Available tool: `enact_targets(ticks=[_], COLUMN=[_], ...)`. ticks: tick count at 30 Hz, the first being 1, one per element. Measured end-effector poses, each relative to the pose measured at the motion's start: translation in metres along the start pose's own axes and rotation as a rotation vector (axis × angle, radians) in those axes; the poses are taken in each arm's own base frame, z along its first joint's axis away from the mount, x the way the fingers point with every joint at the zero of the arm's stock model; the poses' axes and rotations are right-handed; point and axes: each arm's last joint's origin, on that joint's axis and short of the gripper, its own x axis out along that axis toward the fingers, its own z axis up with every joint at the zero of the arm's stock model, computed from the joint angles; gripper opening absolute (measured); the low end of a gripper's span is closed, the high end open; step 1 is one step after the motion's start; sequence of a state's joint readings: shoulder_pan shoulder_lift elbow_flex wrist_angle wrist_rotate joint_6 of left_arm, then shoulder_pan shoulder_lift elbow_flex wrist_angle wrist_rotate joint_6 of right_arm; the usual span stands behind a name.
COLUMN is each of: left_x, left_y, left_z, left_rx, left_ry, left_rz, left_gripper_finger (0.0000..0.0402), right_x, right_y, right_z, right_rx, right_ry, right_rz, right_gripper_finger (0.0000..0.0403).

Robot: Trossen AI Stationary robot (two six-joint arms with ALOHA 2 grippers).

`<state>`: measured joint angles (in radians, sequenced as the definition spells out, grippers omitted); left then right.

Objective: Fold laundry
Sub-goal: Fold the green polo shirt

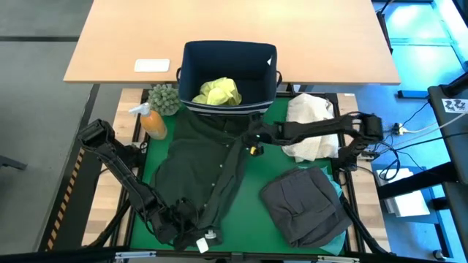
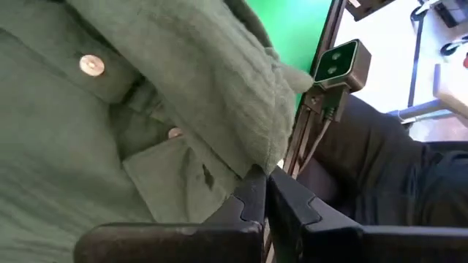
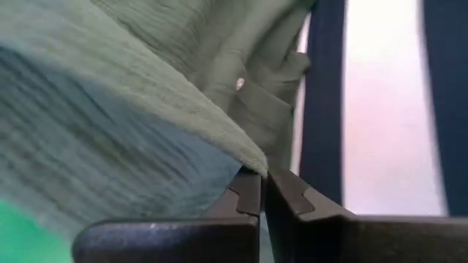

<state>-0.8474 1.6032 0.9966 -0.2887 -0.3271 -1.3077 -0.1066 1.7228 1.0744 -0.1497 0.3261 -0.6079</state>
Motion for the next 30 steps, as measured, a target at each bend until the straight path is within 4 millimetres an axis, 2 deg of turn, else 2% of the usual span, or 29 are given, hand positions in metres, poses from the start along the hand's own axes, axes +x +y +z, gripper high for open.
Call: enact_targets(ticks=[8, 12, 16, 22, 27, 30], left_x=[0.0, 0.0, 0.0, 0.0, 0.0, -0.001], left_y=[-0.001, -0.002, -0.002, -0.002, -0.002, -0.002], left_z=[0.0, -0.001, -0.002, -0.002, -0.002, -0.002], left_rx=[-0.004, 0.0, -0.001, -0.001, -0.001, 0.001], left_ry=[0.001, 0.005, 0.02, 0.03, 0.029, 0.027], left_rz=[-0.013, -0.015, -0.019, -0.022, -0.022, -0.022], left_gripper_finger=[0.0, 0.0, 0.0, 0.0, 0.0, 0.0], right_x=[0.03, 0.034, 0.028, -0.001, -0.01, -0.011], right_y=[0.002, 0.006, 0.006, 0.009, 0.022, 0.024], right_z=[0.009, 0.014, 0.02, 0.037, 0.027, 0.014], right_rx=[-0.003, -0.028, -0.034, -0.036, -0.032, 0.011], right_ry=[0.003, -0.004, 0.02, 0.039, 0.19, 0.298], right_rz=[0.063, 0.099, 0.074, 0.125, 0.178, 0.209], right_gripper_finger=[0.0004, 0.0037, 0.0103, 0.0188, 0.0199, 0.0168])
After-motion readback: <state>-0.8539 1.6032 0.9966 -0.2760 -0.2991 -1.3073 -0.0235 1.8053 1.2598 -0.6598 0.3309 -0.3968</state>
